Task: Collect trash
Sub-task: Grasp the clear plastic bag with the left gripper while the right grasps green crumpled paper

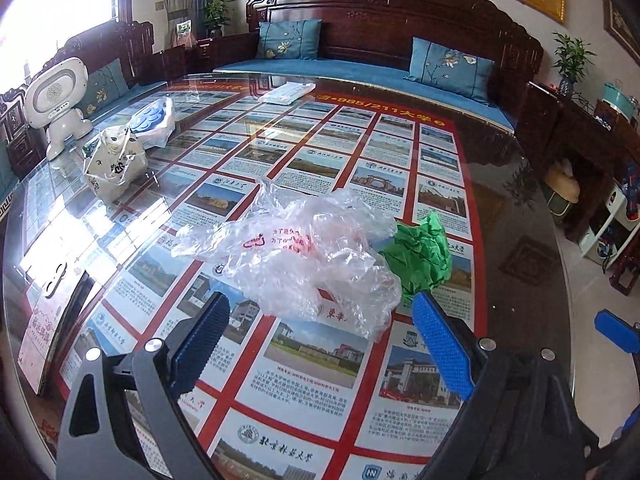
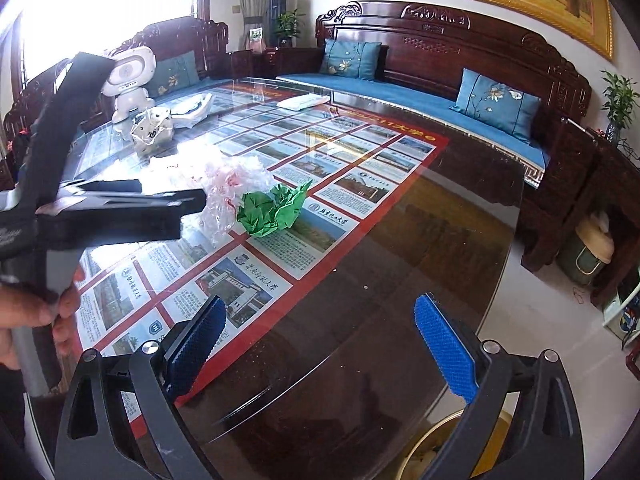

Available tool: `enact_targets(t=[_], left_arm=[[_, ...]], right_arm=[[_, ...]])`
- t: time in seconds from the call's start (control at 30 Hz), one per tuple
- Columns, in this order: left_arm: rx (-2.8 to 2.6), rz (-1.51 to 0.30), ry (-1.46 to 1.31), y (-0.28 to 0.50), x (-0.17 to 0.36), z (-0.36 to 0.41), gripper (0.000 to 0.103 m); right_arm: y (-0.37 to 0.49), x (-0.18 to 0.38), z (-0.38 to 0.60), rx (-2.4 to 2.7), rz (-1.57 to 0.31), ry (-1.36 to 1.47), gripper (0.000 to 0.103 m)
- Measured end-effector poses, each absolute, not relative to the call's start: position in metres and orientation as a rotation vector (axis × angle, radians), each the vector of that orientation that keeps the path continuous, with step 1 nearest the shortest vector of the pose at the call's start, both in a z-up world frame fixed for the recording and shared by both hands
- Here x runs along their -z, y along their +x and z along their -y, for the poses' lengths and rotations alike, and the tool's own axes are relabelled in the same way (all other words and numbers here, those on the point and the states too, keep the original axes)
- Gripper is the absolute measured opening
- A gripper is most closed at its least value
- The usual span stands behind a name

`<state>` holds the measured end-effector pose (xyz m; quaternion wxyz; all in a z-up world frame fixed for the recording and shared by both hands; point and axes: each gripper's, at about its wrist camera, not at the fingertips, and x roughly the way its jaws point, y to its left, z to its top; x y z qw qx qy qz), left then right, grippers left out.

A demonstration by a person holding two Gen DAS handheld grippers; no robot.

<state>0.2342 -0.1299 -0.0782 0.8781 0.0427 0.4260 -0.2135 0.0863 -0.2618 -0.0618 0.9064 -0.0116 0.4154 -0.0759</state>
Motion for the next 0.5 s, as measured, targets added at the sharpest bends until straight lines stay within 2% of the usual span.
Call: enact_targets(t=[0.27, 0.5], left_arm=[[0.377, -0.935, 0.032, 0.294, 0.094, 0.140, 0.092], [0.394, -1.028, 0.046, 0.311, 0.116, 0.152, 0.092]], right_arm=[[0.097, 0.071, 0.275, 0.165, -0.878, -0.007, 0.092], [0.103, 0.075, 0.276, 0.153, -0.887, -0.004, 0.092]])
